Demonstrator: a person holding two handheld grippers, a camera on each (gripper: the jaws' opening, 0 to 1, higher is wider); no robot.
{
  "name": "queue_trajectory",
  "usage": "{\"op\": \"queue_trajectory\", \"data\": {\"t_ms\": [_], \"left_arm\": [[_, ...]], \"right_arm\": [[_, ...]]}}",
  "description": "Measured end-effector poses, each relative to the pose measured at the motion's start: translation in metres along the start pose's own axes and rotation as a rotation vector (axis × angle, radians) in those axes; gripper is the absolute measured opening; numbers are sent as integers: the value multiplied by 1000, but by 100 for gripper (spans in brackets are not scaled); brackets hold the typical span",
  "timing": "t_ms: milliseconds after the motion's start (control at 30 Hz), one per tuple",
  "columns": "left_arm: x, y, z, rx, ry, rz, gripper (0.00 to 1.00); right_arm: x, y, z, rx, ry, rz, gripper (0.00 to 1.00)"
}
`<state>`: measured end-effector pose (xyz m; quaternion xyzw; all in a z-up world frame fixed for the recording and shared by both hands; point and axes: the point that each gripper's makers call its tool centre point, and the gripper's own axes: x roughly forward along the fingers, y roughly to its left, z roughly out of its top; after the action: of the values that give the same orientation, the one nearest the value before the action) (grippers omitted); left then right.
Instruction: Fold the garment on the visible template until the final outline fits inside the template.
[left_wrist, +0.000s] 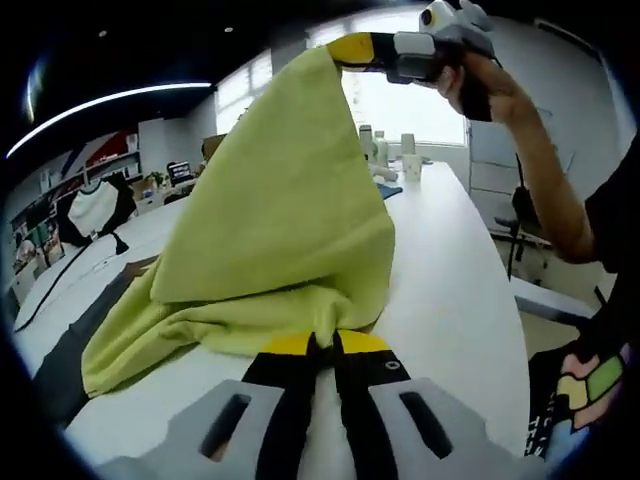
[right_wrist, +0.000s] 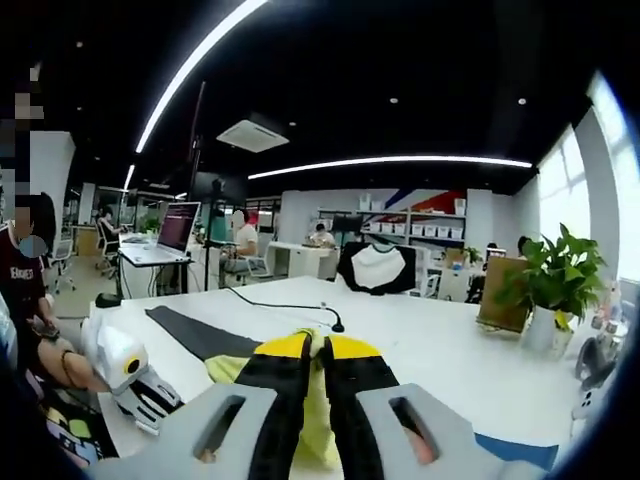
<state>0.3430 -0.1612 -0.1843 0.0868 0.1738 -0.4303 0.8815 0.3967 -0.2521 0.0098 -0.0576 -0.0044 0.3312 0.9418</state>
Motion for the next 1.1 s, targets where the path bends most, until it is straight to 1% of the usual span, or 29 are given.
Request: {"op": "queue_trajectory", "data": {"t_ms": [33, 100, 167, 267, 333, 533, 633, 733, 800, 833, 933, 1100], "left_arm": [[-2, 3, 0, -16, -5, 6, 7], [-9, 6, 2, -11, -26, 22, 6], [-17, 9, 6, -25, -52, 36, 6], [-26, 11, 13, -53, -87, 42, 6], [-32, 13, 18, -55, -102, 55, 6], [-62, 25, 40, -69, -177, 109, 6], [-82, 29, 54, -64, -219, 135, 6], [-97, 31, 63, -58, -248, 152, 6], [-110, 30, 68, -41, -248, 155, 6], [-118, 31, 70, -20, -243, 166, 6], [-131, 34, 69, 10, -222, 201, 6], [-154, 35, 67, 33, -221, 229, 6]], "right_arm": [[-1, -1, -3, 3, 2, -4, 3], [-1, -5, -8, 17, 12, -10, 3], [-1, -7, -13, 25, 20, -15, 3], [-3, -13, -14, 33, 23, -19, 3], [-6, -16, -13, 38, 20, -25, 3], [-14, -15, -20, 51, 19, -18, 3], [-19, -14, -19, 46, 13, -20, 3], [-21, -11, -17, 45, 8, -16, 3], [-25, -8, -18, 41, 9, -12, 3], [-26, -5, -18, 36, 7, -9, 3], [-30, 1, -21, 24, 9, -2, 3], [-38, 7, -24, 11, 17, -2, 3]]}}
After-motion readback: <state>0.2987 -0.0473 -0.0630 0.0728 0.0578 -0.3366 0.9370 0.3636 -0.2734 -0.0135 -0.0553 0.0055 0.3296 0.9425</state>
